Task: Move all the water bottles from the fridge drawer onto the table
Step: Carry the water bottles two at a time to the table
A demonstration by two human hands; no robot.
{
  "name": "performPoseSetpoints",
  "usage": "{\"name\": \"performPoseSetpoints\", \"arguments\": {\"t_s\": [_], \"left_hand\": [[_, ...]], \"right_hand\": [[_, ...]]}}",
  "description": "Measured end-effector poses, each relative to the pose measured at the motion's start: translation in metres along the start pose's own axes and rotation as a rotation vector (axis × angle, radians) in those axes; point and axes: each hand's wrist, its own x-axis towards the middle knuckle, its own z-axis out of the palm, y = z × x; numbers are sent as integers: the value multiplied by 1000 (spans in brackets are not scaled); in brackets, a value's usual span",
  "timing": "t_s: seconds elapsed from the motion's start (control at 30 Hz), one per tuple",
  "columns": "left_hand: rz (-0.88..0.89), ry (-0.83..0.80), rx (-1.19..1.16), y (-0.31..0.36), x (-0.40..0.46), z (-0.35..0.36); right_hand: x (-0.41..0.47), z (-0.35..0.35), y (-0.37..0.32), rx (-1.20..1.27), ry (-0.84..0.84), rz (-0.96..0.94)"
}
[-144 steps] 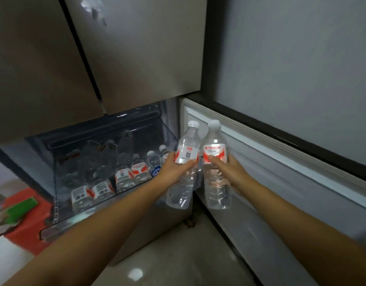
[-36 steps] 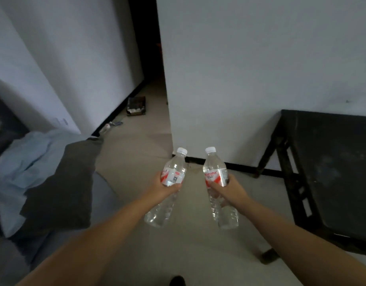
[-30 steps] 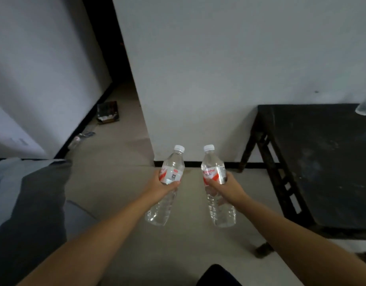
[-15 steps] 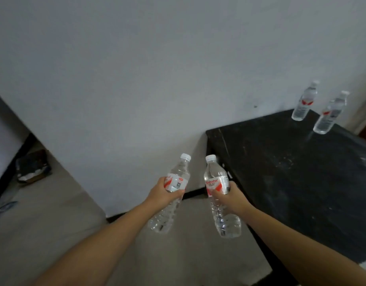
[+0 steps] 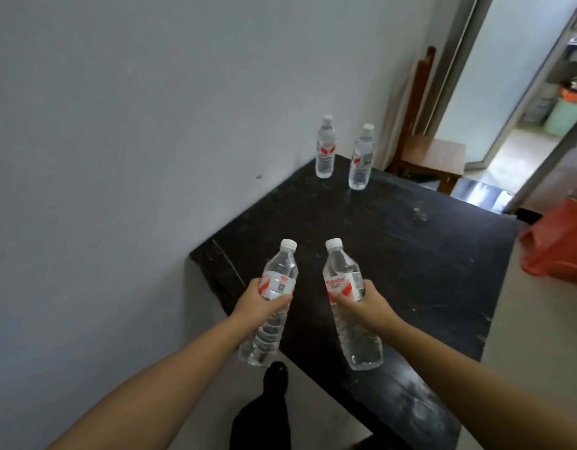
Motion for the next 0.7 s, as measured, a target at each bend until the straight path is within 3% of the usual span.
{"name": "performPoseSetpoints", "arguments": {"t_s": [0.47, 0.7], "left_hand": [[210, -479, 233, 174, 237, 98], [322, -552, 239, 234, 300, 178]], "right_hand": [[129, -115, -43, 259, 554, 163], [188, -185, -45, 312, 762, 164]]}}
